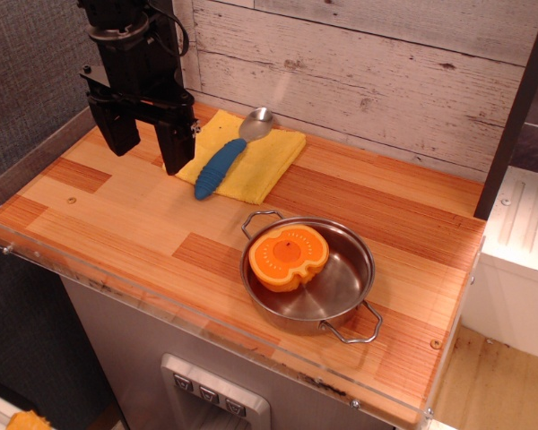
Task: Move the orange from the bowl to left front counter.
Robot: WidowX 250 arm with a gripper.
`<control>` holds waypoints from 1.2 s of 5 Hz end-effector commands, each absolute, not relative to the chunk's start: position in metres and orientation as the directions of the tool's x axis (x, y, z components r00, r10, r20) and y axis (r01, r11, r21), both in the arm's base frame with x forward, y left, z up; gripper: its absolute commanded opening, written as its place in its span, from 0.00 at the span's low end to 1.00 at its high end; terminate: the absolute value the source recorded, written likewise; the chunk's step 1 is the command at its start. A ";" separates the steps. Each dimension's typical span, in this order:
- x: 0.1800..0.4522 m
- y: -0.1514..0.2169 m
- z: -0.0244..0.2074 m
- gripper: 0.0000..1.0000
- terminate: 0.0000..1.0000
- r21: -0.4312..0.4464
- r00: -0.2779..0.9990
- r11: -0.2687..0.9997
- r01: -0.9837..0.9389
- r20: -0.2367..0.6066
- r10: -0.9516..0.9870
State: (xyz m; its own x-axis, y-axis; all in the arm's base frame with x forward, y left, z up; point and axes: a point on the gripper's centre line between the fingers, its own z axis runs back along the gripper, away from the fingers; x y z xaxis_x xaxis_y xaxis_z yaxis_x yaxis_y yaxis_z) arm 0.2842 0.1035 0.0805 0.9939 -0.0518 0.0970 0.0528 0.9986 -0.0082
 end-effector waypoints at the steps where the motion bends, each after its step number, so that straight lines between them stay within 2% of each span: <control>1: 0.284 0.104 0.081 1.00 0.00 -0.008 0.994 0.999 0.053 0.097 -0.052; 6: 0.275 0.011 0.070 1.00 0.00 0.019 0.944 0.949 0.315 0.093 -0.316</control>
State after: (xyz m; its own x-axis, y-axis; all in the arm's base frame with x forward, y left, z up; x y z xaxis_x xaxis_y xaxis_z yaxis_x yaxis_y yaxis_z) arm 0.2722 0.0088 0.0578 0.9477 -0.3150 0.0510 0.3154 0.9490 -0.0001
